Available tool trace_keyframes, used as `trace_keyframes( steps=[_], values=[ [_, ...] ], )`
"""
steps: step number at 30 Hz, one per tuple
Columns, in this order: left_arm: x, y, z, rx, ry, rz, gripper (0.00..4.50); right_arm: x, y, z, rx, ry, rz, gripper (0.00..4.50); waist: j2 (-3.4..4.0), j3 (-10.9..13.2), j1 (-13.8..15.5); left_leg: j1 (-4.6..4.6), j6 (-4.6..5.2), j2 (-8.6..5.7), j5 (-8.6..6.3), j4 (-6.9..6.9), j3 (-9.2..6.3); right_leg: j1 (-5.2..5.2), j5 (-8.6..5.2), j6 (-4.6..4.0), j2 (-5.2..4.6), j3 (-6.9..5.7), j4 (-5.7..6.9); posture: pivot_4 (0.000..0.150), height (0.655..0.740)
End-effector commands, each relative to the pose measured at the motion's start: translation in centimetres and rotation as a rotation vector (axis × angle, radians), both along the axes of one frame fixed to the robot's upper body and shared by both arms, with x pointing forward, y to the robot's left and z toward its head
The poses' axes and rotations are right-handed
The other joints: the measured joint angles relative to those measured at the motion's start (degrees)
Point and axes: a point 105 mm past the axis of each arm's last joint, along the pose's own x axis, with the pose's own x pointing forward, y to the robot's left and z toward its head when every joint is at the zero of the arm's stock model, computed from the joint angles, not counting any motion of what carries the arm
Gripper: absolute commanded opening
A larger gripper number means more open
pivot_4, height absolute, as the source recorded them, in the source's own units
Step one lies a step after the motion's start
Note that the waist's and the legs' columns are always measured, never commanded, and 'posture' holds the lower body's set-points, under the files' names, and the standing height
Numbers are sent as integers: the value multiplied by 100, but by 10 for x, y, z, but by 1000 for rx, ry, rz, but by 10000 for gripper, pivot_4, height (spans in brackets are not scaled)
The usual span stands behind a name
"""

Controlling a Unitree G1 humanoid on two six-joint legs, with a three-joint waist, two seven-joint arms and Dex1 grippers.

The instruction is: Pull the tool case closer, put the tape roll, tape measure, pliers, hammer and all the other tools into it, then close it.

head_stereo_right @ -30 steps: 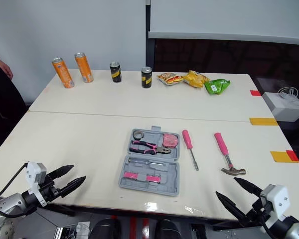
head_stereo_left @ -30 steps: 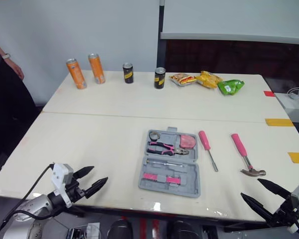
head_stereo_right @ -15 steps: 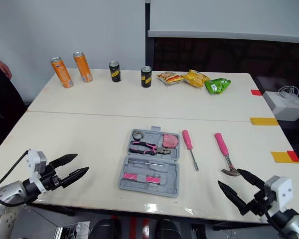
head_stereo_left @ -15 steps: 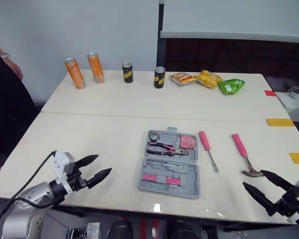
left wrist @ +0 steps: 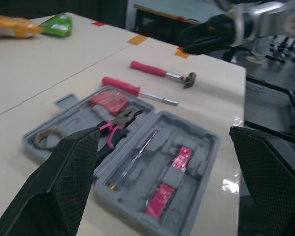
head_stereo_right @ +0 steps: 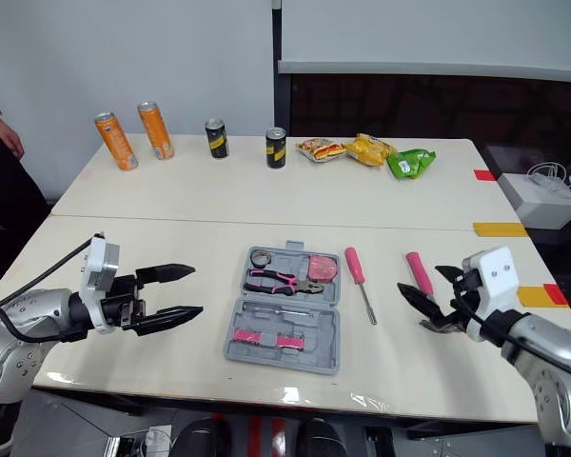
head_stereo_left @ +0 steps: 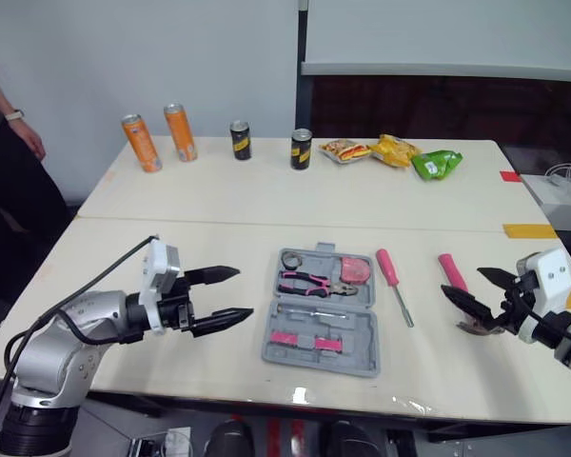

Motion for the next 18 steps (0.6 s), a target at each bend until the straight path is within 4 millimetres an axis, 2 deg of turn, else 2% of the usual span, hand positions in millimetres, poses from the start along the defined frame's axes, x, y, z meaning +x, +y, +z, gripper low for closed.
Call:
trace_keyframes(
  steps=[1,7,13,18],
  values=[
    [-12,-15,18,-15,-65,-104,44642,8,-20,-1,-75,104,-80,45000,0,0,-5,-1,1,0,1,0,0,-1,0,-1,0,0,0,1500,7400],
    [-16,-24,26,-58,-122,-138,44642,24,-37,0,-67,224,-170,45000,3,-1,-58,-23,3,5,1,5,4,-6,-1,-3,6,4,9,1500,7400],
    [-20,-26,32,-65,-83,-211,44642,27,-40,-26,-28,311,-220,45000,3,-1,0,-28,2,19,1,31,11,-12,-4,-13,16,2,28,1500,7400],
    [-27,-35,36,-85,-83,-220,44642,35,-43,-35,-5,276,-275,45000,4,-1,29,-29,1,22,0,49,25,-17,-2,-18,16,6,45,1500,7400]
  ],
)
